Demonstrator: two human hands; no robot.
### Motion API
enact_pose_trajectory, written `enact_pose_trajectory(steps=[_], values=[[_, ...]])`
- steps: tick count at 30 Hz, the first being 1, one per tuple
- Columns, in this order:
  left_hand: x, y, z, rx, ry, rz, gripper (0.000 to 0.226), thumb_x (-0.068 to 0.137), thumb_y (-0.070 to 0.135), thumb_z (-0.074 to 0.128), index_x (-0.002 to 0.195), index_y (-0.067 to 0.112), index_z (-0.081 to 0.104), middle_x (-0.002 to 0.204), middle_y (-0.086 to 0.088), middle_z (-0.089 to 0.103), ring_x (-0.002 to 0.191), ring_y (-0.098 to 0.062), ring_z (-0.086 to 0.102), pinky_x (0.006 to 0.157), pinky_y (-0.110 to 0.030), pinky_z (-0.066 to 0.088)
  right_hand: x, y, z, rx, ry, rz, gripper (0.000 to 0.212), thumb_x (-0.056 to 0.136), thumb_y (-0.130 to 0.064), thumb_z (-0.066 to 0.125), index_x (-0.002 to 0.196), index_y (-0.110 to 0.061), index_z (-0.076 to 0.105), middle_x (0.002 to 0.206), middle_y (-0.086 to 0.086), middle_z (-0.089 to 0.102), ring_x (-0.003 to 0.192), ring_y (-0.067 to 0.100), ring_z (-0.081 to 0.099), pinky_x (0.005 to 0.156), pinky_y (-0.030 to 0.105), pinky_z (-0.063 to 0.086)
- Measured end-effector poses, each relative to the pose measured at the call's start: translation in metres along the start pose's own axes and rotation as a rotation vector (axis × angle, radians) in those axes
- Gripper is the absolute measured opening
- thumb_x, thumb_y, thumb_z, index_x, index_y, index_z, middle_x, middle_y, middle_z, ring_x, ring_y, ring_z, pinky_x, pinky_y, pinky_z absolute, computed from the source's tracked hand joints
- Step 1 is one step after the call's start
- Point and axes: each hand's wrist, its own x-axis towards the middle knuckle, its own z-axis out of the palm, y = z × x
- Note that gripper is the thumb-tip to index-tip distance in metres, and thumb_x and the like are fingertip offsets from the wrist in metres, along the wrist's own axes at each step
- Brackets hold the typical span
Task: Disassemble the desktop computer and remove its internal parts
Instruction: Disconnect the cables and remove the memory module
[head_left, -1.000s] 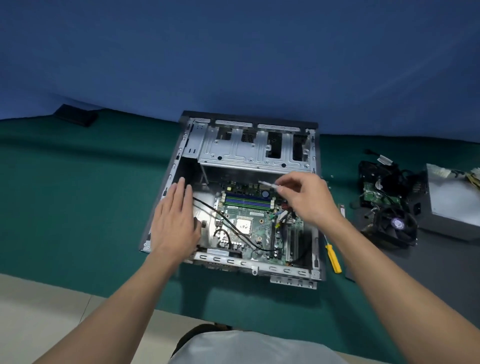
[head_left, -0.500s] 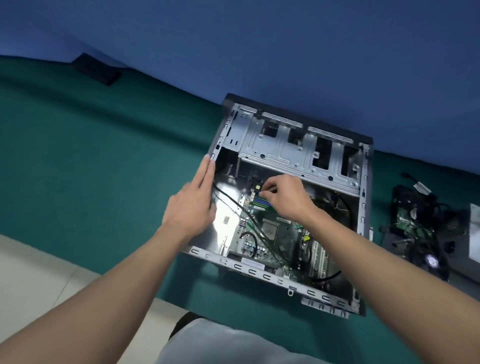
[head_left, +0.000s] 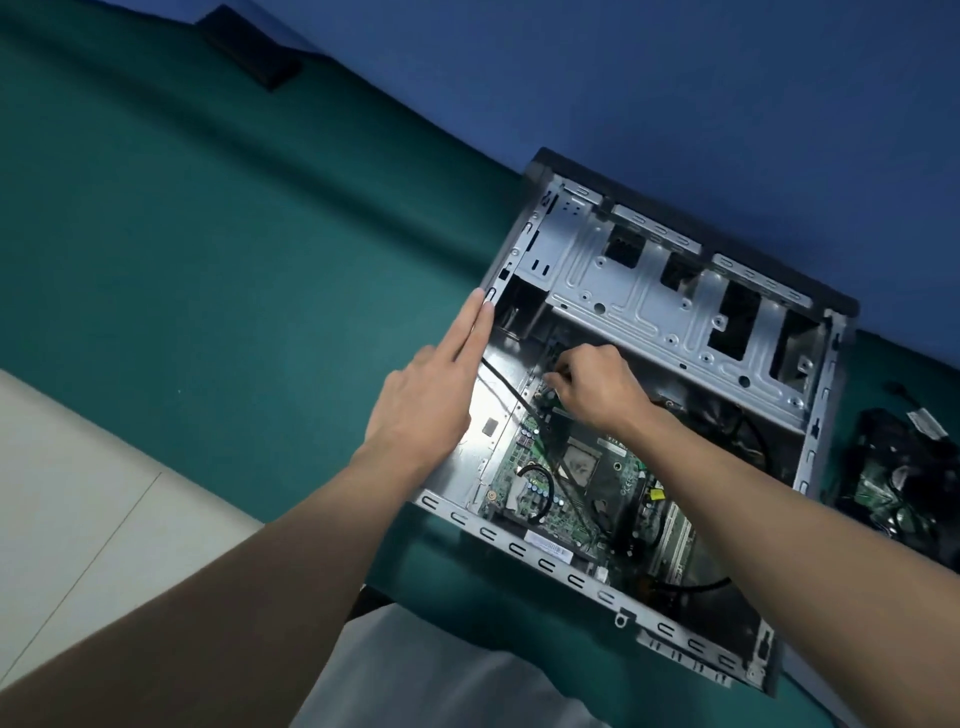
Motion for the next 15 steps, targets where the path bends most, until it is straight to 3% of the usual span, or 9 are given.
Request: enact_pose_trajectory(steps=[5, 9, 15], values=[[0.001, -0.001, 0.002, 0.007, 0.004, 0.005, 0.109, 0.08, -0.007, 0.063, 0.153, 0.025, -0.011, 0.153, 0.021, -0.033, 0.088, -0.022, 0.049, 0.069, -0.042, 0.054, 0.007, -0.002, 0.001, -0.027, -0.047, 0.045, 0.02, 0.096, -0.025, 0.056, 0.091, -0.007, 0.062, 0.072, 0.002, 0.058, 0.057, 0.015, 0.055, 0.048, 0.027, 0.042], [0.001, -0.002, 0.002, -0.01, 0.016, 0.019, 0.107, 0.081, -0.003, 0.065, 0.154, 0.025, -0.009, 0.154, 0.021, -0.031, 0.087, -0.022, 0.048, 0.069, -0.042, 0.054, 0.012, -0.002, 0.0, -0.011, -0.075, 0.056, 0.021, 0.096, -0.028, 0.056, 0.089, -0.008, 0.059, 0.076, 0.003, 0.06, 0.062, 0.017, 0.058, 0.055, 0.031, 0.047], [0.001, -0.003, 0.004, -0.03, 0.048, 0.032, 0.1, 0.083, -0.001, 0.059, 0.154, 0.024, -0.005, 0.156, 0.021, -0.026, 0.087, -0.023, 0.05, 0.066, -0.042, 0.053, 0.012, 0.001, 0.001, -0.003, -0.069, 0.058, 0.021, 0.095, -0.029, 0.057, 0.089, -0.009, 0.062, 0.075, 0.001, 0.061, 0.064, 0.014, 0.056, 0.056, 0.027, 0.042]])
